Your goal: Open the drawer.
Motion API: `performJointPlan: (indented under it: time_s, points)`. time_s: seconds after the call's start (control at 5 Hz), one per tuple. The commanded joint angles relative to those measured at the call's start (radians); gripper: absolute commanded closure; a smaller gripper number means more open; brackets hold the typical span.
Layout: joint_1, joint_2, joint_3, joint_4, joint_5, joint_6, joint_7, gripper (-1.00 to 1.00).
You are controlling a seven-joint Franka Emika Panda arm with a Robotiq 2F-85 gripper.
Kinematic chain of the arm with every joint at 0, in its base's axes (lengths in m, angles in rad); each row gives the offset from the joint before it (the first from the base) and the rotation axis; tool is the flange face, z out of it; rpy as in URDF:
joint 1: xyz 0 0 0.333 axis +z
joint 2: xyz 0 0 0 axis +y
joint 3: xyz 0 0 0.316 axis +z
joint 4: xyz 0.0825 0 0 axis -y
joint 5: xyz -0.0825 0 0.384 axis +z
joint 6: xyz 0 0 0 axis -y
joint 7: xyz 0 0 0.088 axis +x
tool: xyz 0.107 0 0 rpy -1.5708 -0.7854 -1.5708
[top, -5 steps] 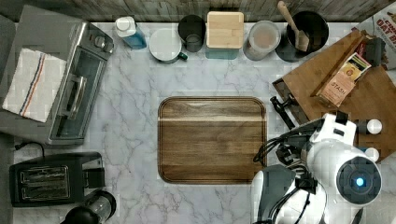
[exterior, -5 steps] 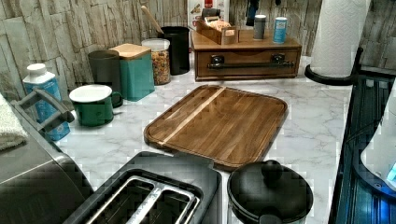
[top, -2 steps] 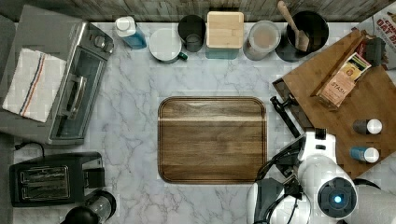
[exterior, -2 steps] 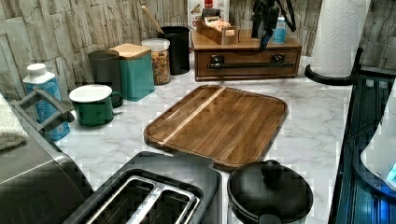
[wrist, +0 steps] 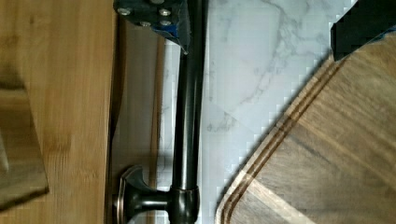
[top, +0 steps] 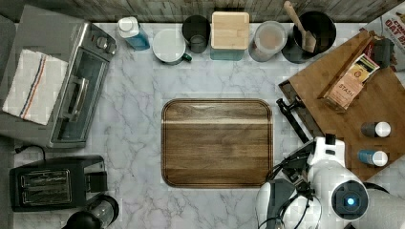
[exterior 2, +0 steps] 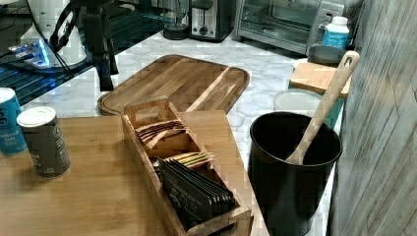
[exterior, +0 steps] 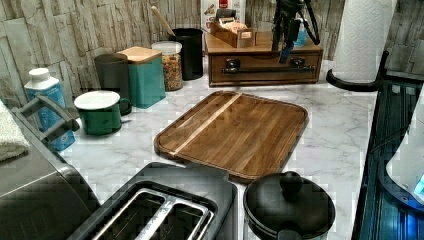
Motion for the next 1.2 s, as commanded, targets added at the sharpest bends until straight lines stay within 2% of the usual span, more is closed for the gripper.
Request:
performJointPlan:
  time_s: [0.2, 0.4, 0.6, 0.8, 1.0, 1.2]
  points:
    - [0.129, 0.125, -0.101, 0.081, 0.305, 0.160, -0.330, -1.00]
    - [0.129, 0.167, -0.078, 0.096, 0.385, 0.170, -0.373, -1.00]
    - [0.136, 0.203, -0.076, 0.107, 0.371, 0.191, -0.355, -1.00]
    - [0.120, 0.251, -0.056, 0.131, 0.455, 0.223, -0.454, -1.00]
    - [0.107, 0.267, -0.040, 0.143, 0.453, 0.209, -0.469, -1.00]
    - [0.123, 0.292, -0.059, 0.168, 0.392, 0.130, -0.394, -1.00]
